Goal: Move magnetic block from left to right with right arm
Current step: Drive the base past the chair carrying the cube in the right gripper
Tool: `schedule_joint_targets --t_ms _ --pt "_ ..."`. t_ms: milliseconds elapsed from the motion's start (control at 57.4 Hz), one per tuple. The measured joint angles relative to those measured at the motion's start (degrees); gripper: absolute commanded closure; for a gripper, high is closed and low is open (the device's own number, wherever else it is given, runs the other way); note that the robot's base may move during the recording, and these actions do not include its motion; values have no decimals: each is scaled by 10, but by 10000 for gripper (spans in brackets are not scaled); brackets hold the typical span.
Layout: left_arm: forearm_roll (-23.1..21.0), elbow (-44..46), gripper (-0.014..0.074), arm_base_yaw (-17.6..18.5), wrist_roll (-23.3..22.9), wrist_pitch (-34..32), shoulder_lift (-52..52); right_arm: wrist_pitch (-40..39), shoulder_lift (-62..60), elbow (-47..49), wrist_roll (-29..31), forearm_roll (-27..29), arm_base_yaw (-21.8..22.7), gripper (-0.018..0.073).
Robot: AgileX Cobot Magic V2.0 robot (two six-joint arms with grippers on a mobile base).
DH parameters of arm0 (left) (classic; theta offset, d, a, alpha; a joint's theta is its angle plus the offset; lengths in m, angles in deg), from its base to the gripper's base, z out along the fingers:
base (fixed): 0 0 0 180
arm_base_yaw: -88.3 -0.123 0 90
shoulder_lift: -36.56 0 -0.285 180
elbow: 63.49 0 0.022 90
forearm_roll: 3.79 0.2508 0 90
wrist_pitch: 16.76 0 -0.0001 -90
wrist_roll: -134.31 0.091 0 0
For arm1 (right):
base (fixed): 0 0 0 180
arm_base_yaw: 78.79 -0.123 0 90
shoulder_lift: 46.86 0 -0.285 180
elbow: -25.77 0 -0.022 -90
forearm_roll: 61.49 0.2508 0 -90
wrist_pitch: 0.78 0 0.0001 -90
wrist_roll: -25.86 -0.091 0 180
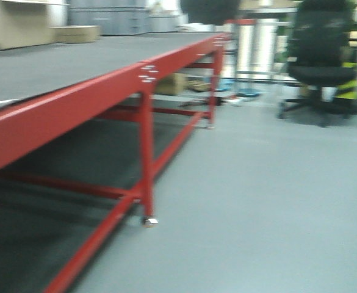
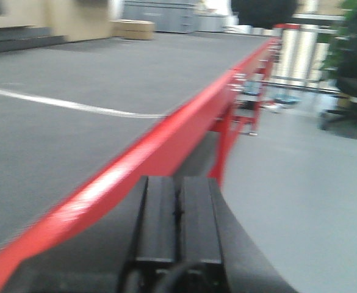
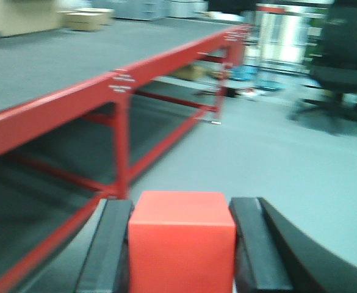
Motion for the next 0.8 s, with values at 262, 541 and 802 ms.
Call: schedule_joint_targets --t_ms 262,541,802 --pt "0 0 722 0 0 0 0 0 0 0 0 0 0 328" --pt "0 0 722 0 0 0 0 0 0 0 0 0 0 328" --pt "0 0 722 0 0 0 0 0 -1 0 0 0 0 328"
